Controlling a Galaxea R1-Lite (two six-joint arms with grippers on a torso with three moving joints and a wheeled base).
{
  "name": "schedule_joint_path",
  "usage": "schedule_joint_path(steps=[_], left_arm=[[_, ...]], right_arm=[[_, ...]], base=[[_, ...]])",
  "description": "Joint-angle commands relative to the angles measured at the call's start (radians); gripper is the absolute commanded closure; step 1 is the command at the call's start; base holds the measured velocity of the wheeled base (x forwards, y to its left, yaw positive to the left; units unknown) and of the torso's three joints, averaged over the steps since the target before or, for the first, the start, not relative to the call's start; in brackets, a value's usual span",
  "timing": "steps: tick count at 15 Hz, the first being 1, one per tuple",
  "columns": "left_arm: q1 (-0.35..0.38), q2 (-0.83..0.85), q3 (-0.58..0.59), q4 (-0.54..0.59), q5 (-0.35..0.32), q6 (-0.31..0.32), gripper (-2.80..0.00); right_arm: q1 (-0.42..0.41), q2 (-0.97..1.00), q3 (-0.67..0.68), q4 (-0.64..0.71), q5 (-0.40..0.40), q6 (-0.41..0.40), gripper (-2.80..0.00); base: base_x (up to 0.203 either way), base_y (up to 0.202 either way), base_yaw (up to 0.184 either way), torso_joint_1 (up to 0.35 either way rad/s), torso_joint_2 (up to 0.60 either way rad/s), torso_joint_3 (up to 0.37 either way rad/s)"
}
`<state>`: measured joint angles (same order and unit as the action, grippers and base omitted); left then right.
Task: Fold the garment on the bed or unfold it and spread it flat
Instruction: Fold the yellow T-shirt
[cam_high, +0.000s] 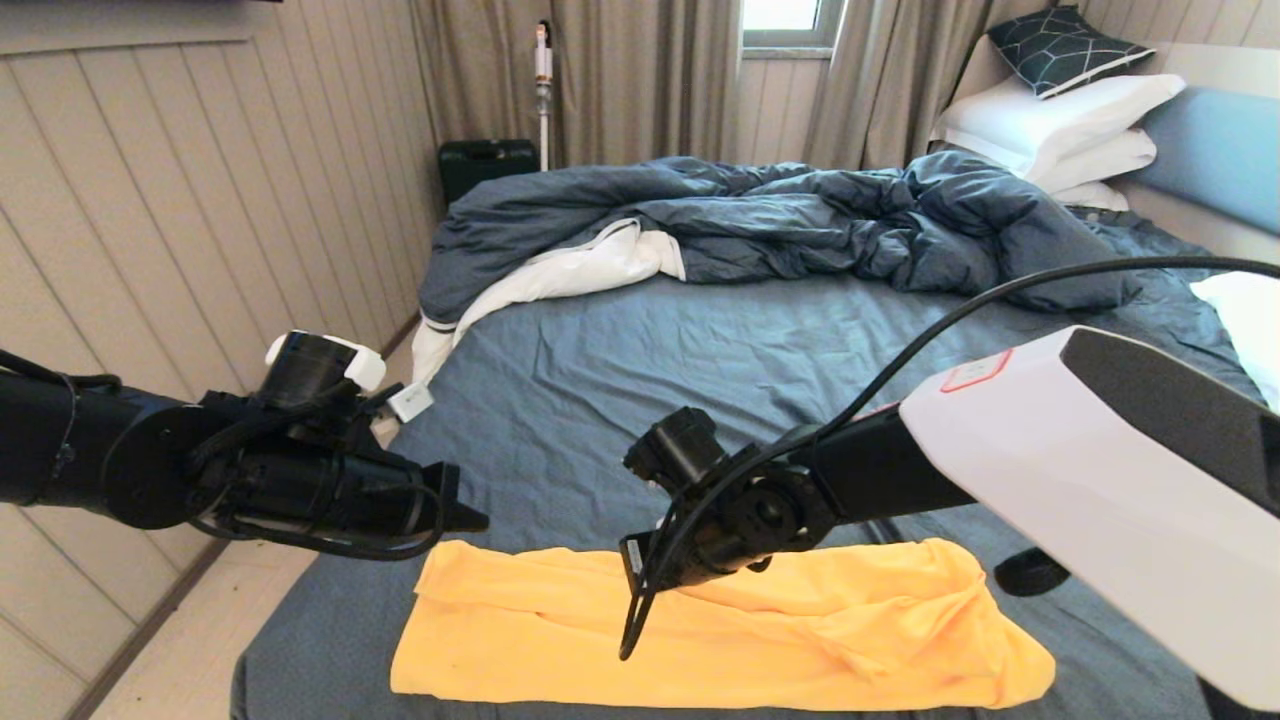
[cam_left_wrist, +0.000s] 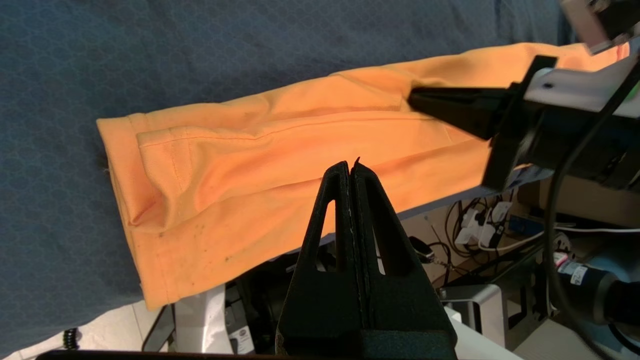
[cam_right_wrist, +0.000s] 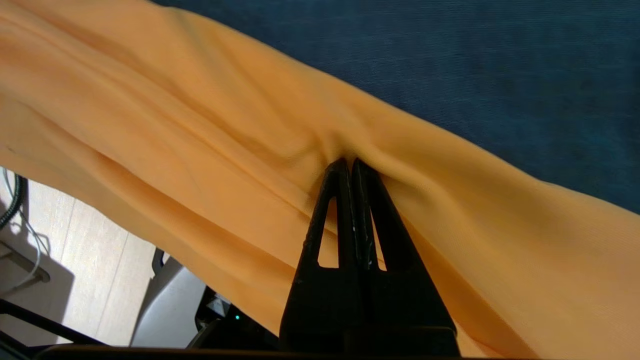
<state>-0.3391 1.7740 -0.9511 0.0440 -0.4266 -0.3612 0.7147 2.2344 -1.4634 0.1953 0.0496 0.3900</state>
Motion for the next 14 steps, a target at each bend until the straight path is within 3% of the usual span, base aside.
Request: schedule_joint_path(steps=[1,6,14], left_arm=[[0.0,0.004,0.002,0.0,-0.003,-0.002,0.0],[0.0,0.005,0.003,-0.003,-0.001,-0.002,0.0],[0.0,0.027,-0.003,-0.006,-0.001,0.001,0.0]], right_arm=[[0.023,0.041,-0.056,0.026,0.001,0.002,0.0],[0.062,0.073,-0.096,0.065,0.001,0.002,0.0],[0.126,-0.041,0.062,0.057,0.002,0.009,0.0]], base=[[0.0,0.0,0.0,0.0,0.0,0.0],[0.0,0.0,0.0,0.0,0.0,0.0],[0.0,0.0,0.0,0.0,0.0,0.0]])
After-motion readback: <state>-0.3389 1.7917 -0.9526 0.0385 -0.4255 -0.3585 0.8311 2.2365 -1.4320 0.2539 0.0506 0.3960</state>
